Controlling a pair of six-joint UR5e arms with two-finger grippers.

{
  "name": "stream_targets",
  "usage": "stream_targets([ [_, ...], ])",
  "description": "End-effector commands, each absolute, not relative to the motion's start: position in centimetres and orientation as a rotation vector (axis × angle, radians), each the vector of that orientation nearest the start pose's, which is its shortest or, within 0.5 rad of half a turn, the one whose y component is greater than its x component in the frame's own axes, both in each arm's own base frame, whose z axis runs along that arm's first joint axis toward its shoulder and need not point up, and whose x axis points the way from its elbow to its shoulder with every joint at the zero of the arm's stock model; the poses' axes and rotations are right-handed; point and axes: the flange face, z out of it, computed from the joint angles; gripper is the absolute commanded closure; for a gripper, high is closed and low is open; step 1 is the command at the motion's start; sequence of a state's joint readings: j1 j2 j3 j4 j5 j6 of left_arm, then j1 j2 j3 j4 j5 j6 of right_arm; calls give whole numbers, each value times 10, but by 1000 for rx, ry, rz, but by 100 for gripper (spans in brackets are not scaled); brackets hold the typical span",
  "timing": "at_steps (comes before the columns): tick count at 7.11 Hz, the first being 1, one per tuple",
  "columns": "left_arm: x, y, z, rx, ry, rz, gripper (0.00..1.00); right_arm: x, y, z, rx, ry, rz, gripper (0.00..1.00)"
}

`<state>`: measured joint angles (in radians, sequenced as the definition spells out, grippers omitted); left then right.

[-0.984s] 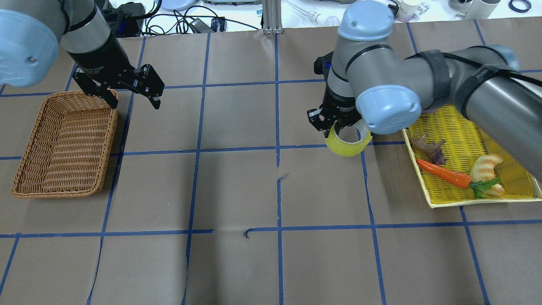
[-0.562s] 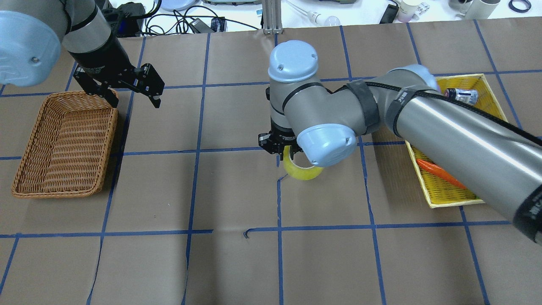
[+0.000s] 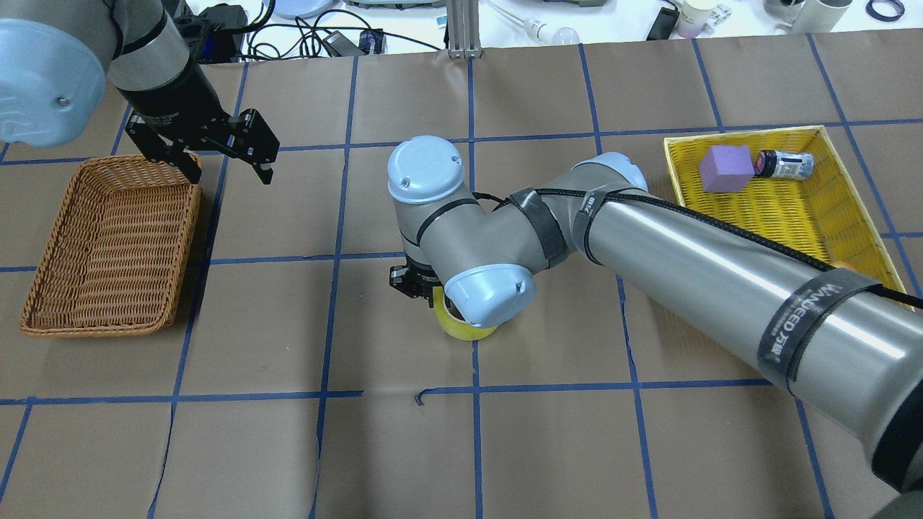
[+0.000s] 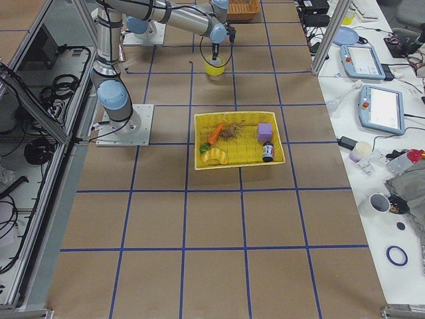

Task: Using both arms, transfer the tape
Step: 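Carry the tape roll with the right gripper to the table center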

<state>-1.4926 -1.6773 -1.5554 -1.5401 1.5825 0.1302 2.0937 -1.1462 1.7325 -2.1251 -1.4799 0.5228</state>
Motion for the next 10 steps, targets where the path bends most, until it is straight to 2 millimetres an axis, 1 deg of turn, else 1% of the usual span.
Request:
stream_targets([
  [1, -91, -538, 443, 73, 3139, 102, 0, 445, -432, 225, -20, 3030, 152, 100],
  [2, -91, -537, 441, 61, 3141, 106, 0, 449, -429, 225, -35, 3025, 137, 100],
  [3, -92, -536, 435, 58, 3149, 113, 0, 451, -428, 225, -38, 3021, 133, 100],
  [4, -93, -536, 435, 60, 3159, 102, 0, 454, -429, 224, -45, 3006, 110, 60],
  [6, -93, -536, 435, 70, 3160, 102, 0, 454, -430, 230, -65, 2994, 94, 21],
  [7, -93, -536, 434, 70, 3161, 101, 0, 449, -437, 238, -54, 3004, 68, 15],
  [8, -99, -532, 431, 77, 3162, 111, 0, 433, -446, 254, -60, 3014, 19, 6],
  [9, -102, -525, 422, 74, 3183, 87, 0, 397, -470, 269, 4, 3072, -40, 0],
  [10, -107, -518, 409, 74, 3194, 59, 0, 347, -487, 291, 63, 3092, 24, 0],
])
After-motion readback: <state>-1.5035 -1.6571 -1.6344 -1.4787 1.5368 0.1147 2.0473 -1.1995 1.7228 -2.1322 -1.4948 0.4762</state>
